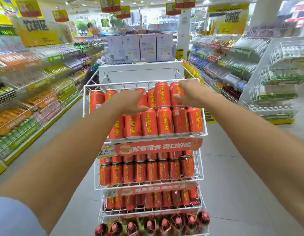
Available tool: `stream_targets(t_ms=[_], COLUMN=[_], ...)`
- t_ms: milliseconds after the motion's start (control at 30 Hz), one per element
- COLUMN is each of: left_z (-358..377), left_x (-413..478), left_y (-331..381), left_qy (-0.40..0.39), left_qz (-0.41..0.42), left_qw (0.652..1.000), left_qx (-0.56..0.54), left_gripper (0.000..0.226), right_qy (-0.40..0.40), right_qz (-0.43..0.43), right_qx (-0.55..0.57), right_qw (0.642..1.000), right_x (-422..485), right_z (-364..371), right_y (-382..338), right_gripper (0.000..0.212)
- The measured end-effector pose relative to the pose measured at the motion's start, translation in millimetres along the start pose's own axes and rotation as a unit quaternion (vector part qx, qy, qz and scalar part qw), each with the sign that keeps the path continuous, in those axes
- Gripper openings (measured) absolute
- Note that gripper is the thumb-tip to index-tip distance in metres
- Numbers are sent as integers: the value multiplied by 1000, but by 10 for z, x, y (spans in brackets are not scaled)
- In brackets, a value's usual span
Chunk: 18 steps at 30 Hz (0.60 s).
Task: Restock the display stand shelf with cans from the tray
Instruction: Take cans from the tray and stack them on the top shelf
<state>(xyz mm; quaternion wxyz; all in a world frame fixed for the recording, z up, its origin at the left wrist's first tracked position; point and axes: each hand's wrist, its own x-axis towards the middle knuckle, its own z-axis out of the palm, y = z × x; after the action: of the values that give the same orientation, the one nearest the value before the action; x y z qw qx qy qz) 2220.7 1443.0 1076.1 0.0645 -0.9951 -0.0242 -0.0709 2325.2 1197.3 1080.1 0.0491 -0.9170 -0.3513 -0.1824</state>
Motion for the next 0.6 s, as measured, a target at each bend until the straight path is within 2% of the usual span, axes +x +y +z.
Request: stream_targets(t_ms=[133,400,600], left_z=[91,213,525], left_x=[-470,-1144,-1473], left_y=[-44,61,146], left_qy=[-15,-4,-55], left_qz=[30,75,61], left_qw=[999,997,996], left_qx=[-13,-19,-46], left_gripper=[72,65,63], right_qy=[-41,-74,-125], right_qz=[24,17,11], right_qx=[-17,-8,8], right_qw=[999,997,992], right_x=[-457,-1097,-1397], right_z=[-40,-4,215], right_y=[-419,-1026,-1217], right_gripper=[66,61,65])
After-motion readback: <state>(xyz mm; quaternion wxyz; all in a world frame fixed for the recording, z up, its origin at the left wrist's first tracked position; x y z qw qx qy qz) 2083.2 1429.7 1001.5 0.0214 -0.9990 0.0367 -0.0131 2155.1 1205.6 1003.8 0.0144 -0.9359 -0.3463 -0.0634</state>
